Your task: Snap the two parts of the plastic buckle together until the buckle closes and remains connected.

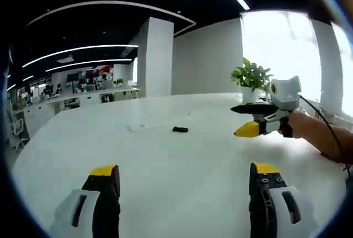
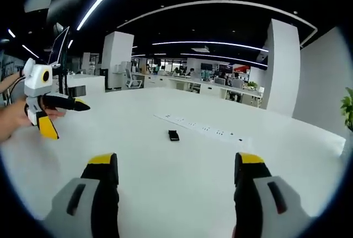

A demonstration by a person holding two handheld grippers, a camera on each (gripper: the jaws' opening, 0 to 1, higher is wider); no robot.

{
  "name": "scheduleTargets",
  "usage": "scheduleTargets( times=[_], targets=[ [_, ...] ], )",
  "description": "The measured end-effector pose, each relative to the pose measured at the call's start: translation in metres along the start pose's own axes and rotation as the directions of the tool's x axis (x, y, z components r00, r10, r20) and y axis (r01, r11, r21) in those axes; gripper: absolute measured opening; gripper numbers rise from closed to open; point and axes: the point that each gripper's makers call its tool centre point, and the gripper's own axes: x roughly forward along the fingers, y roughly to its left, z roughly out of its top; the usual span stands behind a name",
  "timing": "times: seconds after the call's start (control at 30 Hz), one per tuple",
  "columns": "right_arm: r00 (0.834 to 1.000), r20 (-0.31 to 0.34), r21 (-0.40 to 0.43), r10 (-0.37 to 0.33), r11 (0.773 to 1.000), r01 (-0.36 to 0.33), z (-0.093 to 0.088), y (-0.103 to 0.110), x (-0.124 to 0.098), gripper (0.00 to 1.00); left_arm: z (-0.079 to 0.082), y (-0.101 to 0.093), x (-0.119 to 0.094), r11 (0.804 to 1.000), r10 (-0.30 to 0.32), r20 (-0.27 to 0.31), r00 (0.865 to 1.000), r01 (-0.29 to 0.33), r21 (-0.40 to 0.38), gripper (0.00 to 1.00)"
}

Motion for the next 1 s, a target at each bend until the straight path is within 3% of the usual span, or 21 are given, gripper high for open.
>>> scheduleTargets(
  times=[0.37, 0.6, 0.73, 1.0],
  targets=[
    [1.0, 0.015, 0.008, 0.005, 1.0, -0.005, 0.001, 0.007, -0.018, 0.88, 0.001, -0.01, 0.0, 0.999, -0.031, 0.009, 0.999, 0.031, 0.026, 0.99],
    [1.0, 0.016, 0.008, 0.004, 1.0, -0.004, -0.001, 0.008, -0.025, 0.9, 0.0, 0.001, 0.003, 1.0, 0.002, 0.003, 1.0, -0.002, 0.013, 0.99],
    [1.0, 0.017, 0.007, 0.009, 1.0, -0.009, -0.003, 0.012, -0.033, 0.9, 0.002, 0.001, 0.001, 1.0, 0.004, 0.018, 1.0, -0.005, 0.005, 0.99],
    [1.0, 0.008, 0.014, 0.021, 1.0, -0.021, -0.008, 0.022, -0.051, 0.9, -0.004, -0.003, 0.003, 0.999, 0.015, -0.012, 1.0, -0.014, 0.038, 0.99]
  ],
)
